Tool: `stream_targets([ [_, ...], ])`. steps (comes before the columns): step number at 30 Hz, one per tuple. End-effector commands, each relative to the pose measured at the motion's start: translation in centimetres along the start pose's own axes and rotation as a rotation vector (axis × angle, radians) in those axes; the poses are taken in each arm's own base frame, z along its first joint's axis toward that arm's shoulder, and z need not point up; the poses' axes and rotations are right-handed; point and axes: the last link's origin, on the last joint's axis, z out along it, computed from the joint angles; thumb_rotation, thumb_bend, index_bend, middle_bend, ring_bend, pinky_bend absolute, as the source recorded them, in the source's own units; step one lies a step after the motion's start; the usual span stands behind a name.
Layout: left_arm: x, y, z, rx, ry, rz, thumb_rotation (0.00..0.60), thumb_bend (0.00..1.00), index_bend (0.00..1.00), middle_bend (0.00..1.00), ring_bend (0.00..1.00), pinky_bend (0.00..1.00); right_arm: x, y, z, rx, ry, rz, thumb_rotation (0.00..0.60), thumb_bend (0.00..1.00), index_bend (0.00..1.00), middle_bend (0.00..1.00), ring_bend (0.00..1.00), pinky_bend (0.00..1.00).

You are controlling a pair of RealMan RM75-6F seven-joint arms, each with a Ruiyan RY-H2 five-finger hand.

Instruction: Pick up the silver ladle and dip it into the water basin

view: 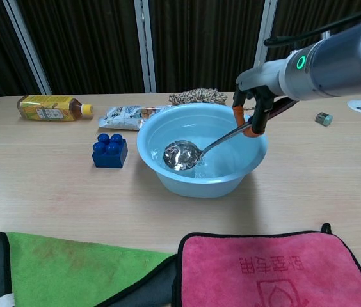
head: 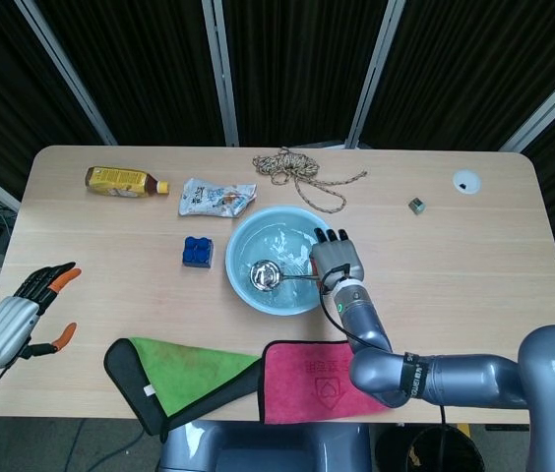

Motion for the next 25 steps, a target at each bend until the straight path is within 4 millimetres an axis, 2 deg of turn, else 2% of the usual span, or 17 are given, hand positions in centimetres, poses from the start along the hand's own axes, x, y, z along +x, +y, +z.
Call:
stream_targets([
  [1, -0.1, 0.0, 0.0, 0.0, -0.001, 0.001, 0.497, 0.45, 0.0, 0.0, 0.0, 0.0, 0.6, 0.2, -0.3, -0.003, 0.001, 0.012, 0.6, 0.46, 0.71, 0.01, 0.0, 0.0],
  [11, -0.3, 0.2, 0.1, 0.003, -0.001, 0.015, 0.501, 0.45, 0.0, 0.0, 0.0, 0.0, 2.0, 1.0, -1.3, -0.021, 0.006, 0.017, 0.6, 0.46, 0.71, 0.01, 0.0, 0.0],
  [25, -0.6, 0.3, 0.3, -0.001, 0.002, 0.036, 0.5, 0.45, 0.0, 0.0, 0.0, 0.0, 2.6, 2.4, -2.0, -0.051, 0.016, 0.01, 0.6, 0.47, 0.71, 0.01, 0.0, 0.0],
])
